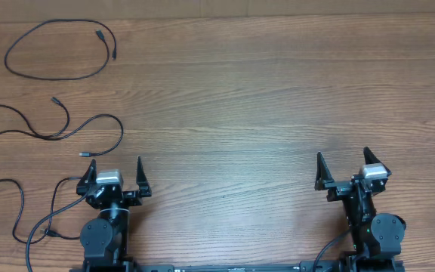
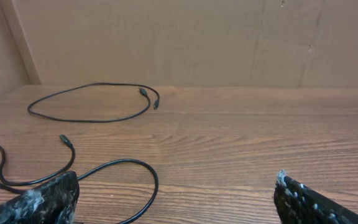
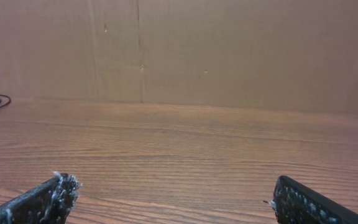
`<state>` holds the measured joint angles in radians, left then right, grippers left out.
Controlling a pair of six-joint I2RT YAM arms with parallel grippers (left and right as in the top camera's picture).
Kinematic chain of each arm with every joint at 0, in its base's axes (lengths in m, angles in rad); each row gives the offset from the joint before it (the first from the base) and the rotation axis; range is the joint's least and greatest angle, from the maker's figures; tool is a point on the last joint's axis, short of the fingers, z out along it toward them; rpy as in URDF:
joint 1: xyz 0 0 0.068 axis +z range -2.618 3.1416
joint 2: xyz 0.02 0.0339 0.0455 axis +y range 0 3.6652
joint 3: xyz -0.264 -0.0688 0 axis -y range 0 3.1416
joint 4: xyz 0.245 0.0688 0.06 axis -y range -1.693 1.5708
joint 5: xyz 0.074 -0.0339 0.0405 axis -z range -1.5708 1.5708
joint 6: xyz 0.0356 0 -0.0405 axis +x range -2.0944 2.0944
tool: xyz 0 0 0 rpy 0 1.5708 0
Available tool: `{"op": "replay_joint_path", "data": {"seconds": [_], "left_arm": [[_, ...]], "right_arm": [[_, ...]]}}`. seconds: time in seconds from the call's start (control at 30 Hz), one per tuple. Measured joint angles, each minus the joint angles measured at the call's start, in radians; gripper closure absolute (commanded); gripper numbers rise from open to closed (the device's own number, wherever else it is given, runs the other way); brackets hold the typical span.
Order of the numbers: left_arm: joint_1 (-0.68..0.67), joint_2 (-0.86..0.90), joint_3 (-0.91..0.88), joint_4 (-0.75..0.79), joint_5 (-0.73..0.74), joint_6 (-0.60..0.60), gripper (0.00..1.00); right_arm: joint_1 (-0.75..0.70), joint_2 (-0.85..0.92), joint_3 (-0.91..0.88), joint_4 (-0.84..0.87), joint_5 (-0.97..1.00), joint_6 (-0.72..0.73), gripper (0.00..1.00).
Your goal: Untangle cables
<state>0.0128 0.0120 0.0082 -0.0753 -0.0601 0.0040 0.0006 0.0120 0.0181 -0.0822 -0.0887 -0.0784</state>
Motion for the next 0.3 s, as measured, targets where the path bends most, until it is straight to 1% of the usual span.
{"op": "replay_joint_path", "data": {"seconds": [0.3], "left_arm": [[0.000, 0.000, 0.000, 0.000, 0.000, 0.000, 0.00]], "right_arm": [[0.000, 0.000, 0.000, 0.000, 0.000, 0.000, 0.00]]}}
